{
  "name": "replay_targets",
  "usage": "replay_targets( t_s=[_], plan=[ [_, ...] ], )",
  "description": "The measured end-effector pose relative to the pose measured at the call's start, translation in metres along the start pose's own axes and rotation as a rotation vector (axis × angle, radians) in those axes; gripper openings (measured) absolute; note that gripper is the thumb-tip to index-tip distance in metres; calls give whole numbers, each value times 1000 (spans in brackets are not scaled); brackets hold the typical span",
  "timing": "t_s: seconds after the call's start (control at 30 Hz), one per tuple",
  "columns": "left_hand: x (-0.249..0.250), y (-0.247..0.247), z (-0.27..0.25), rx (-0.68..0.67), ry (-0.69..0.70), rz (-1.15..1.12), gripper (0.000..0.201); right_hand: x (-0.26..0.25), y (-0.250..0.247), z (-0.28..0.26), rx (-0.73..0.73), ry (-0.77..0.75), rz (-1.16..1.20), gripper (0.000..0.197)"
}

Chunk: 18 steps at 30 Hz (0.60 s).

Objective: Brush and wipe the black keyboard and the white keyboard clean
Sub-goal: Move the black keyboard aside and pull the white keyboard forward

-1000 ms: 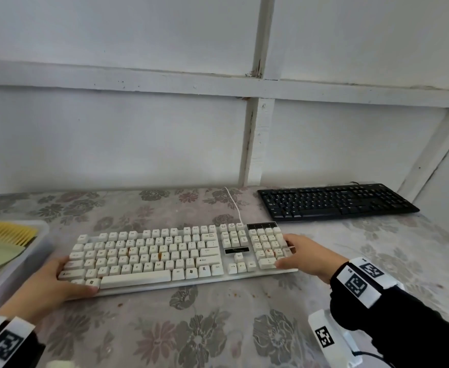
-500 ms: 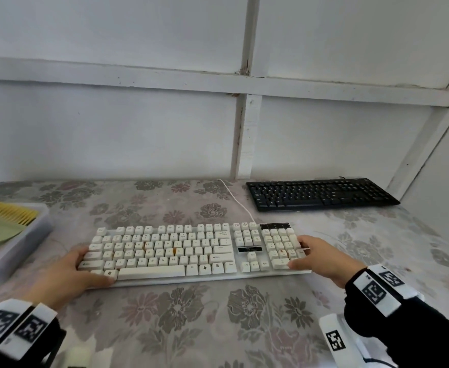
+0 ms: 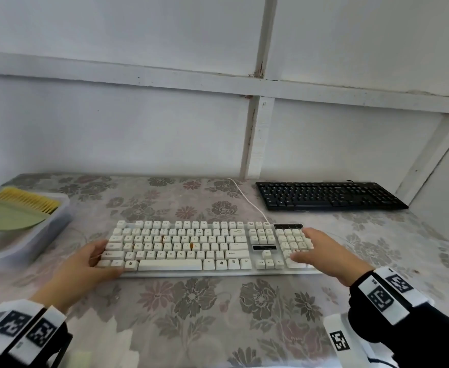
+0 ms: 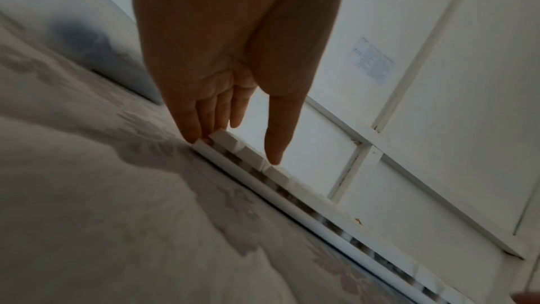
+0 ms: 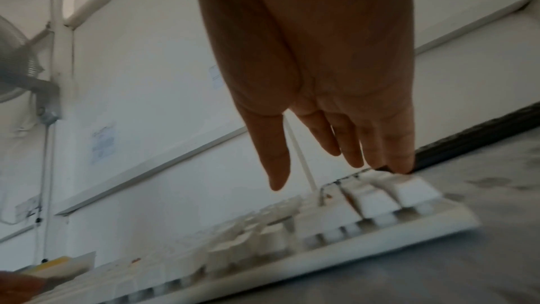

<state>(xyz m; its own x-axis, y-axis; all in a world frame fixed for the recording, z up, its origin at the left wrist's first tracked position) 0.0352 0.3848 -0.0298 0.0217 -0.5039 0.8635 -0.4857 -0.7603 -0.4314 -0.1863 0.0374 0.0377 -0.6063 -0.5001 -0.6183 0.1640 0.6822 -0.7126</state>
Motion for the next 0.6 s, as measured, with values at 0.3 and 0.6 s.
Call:
replay_targets(
  t_s=[0.3,0.6],
  plan=[
    [9,-47,-21,36,205,134,63,-106,75,12,-51,-225,19,71],
    [-15,-155,-20,132,307,224,56,-264,196,25,-198,-517,129,59]
  ],
)
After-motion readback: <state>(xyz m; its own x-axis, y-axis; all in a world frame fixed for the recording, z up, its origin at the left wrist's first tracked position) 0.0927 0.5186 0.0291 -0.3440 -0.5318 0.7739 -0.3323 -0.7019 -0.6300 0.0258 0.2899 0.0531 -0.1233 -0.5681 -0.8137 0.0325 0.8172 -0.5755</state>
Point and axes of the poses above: each hand's wrist, its own z-axis towards the middle knuckle, its own y-axis out of the palm, x = y × z, the point moved 2 cm from there along z, towards the middle knuckle, and after that the axes turned 7 degrees about -x, right-handed, at the moved point
